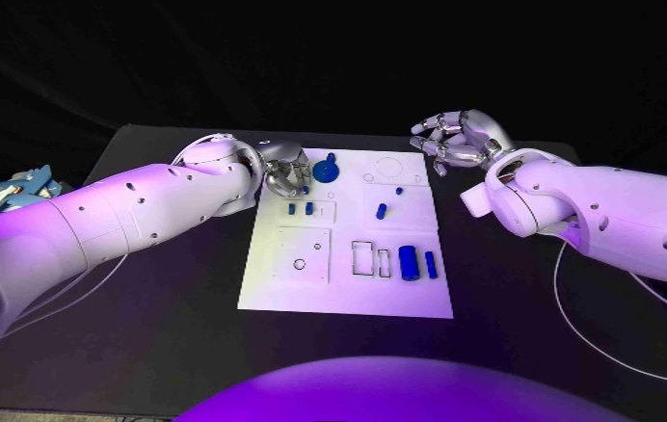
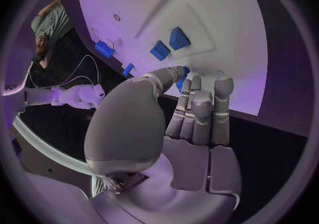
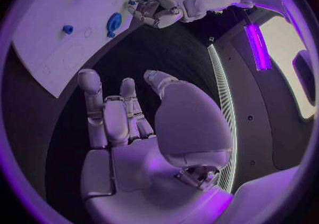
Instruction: Assemble the parts on the task board
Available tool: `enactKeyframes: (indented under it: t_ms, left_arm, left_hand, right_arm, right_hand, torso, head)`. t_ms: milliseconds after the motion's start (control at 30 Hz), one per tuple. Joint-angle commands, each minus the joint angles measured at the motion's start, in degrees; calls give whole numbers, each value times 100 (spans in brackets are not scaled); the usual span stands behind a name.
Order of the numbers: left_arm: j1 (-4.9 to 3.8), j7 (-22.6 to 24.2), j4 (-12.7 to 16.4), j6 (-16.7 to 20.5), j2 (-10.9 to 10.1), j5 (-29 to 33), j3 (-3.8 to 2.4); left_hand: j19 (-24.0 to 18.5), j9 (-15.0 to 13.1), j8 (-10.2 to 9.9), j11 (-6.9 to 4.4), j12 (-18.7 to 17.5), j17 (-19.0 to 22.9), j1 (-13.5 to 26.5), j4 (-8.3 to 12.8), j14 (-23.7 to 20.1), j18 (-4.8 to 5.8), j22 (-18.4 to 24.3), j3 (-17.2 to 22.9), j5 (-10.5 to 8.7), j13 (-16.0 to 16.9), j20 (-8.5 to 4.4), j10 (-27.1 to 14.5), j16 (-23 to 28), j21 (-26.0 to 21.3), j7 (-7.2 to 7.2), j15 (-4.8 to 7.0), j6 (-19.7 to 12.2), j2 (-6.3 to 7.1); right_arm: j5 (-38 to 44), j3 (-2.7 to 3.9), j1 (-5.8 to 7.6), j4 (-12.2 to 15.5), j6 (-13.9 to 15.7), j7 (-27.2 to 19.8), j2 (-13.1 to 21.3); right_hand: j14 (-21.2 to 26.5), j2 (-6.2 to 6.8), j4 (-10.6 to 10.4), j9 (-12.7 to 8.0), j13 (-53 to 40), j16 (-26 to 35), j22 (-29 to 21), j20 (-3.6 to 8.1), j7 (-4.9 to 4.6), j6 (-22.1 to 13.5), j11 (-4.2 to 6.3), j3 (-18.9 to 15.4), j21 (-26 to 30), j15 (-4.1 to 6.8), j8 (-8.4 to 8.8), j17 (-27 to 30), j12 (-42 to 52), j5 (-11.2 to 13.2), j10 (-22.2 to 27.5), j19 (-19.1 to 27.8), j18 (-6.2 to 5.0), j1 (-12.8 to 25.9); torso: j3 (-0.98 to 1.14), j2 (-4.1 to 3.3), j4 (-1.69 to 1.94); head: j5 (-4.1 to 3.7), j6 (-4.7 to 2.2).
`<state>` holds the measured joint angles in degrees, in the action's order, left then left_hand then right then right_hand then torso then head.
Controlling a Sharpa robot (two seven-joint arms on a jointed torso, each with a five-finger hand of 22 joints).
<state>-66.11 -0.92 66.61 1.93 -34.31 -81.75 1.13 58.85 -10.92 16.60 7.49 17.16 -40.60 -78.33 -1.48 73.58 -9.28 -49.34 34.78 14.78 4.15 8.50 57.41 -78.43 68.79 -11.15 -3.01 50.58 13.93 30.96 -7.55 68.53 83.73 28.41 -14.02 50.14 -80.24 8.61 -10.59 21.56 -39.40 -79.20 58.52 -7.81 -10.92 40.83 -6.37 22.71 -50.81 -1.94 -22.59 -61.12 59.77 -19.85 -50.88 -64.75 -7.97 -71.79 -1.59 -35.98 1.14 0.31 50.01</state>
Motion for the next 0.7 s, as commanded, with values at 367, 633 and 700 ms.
enactKeyframes:
  t_ms: [367, 633, 700]
  left_arm:
    - [67, 360, 217, 439, -271, 172, -30]
    - [57, 599, 559, 751, -643, 1400, -141]
    - [41, 667, 676, 797, -745, 2018, -168]
  left_hand:
    - [-84, 89, -219, 41, -110, 73, 100, 50, -97, 8, 61, -170, 0, 11, 44, -113, 16, -85, -40, -45, -204, 182]
    - [-625, 112, -265, 47, -63, 1012, 128, -82, -567, -131, 753, -343, 29, 51, 70, -128, 335, -560, -43, -59, -112, 39]
    - [-633, 114, -270, 39, -33, 1073, 122, -91, -585, -134, 775, -336, 34, 62, 65, -95, 353, -579, -39, -52, -106, 25]
  right_arm:
    - [299, -1, -8, -54, -18, 9, 27]
    - [1430, 0, -8, -122, -177, 312, 64]
    - [1865, 0, -9, -128, -221, 426, 72]
  right_hand:
    - [186, 63, 130, -66, 616, 172, -140, -24, -31, -73, 0, 251, 311, -16, -161, 259, -696, 88, 244, 172, -135, -132]
    - [-10, 94, 598, -188, 1389, 46, 307, 17, -2, 132, 31, 770, -168, 26, -230, 30, -1598, 981, 104, -196, -44, -440]
    - [-34, 112, 697, -220, 1556, 46, 425, 25, 2, 186, 31, 866, -302, 30, -227, 48, -1818, 1018, 42, -282, -20, -469]
  torso:
    - [-1, 4, -4]
    - [1, 6, 5]
    - [-4, 8, 7]
  head:
    - [-56, -1]
    - [-93, -1]
    - [-116, -1]
